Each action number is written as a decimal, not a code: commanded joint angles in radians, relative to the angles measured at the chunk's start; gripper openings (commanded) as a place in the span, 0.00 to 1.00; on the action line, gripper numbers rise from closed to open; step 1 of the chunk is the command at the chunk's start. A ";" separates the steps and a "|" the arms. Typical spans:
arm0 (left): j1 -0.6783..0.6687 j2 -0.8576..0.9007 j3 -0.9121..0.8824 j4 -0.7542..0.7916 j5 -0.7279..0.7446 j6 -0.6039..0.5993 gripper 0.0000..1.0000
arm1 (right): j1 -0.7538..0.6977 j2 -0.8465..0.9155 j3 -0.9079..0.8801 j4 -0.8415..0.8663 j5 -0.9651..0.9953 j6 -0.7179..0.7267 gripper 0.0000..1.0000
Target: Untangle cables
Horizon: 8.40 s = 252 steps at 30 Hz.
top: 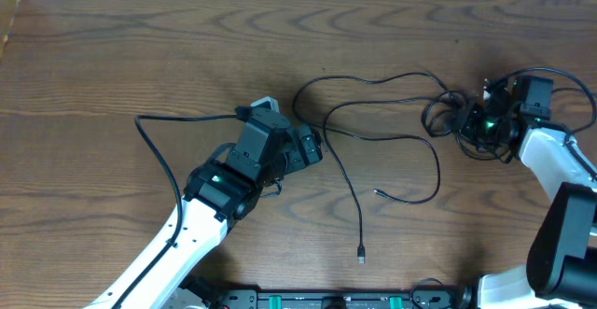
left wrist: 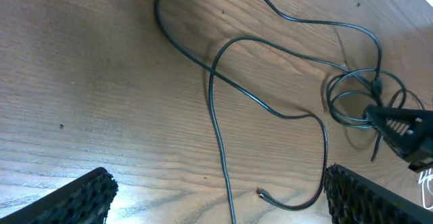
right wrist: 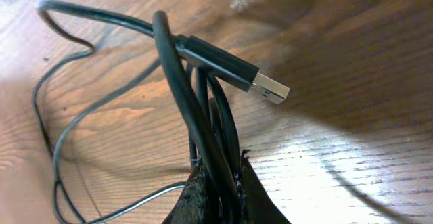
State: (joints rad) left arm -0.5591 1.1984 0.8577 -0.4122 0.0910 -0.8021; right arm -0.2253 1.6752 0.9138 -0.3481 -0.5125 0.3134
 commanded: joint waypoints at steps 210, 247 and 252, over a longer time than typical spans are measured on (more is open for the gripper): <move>0.268 -0.191 -0.001 -0.627 -0.464 -0.333 0.98 | 0.624 0.393 0.614 -0.607 0.361 -0.731 0.01; 0.268 -0.187 -0.001 -0.611 -0.462 -0.333 0.98 | 0.203 0.603 1.049 -0.320 0.668 -0.612 0.01; 0.268 -0.187 -0.001 -0.610 -0.459 -0.333 0.98 | 0.205 0.690 1.049 -0.304 0.748 -0.585 0.13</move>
State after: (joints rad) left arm -0.2962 1.0149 0.8570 -1.0206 -0.3462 -1.1263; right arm -0.0250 2.3356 1.9545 -0.6567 0.1810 -0.3038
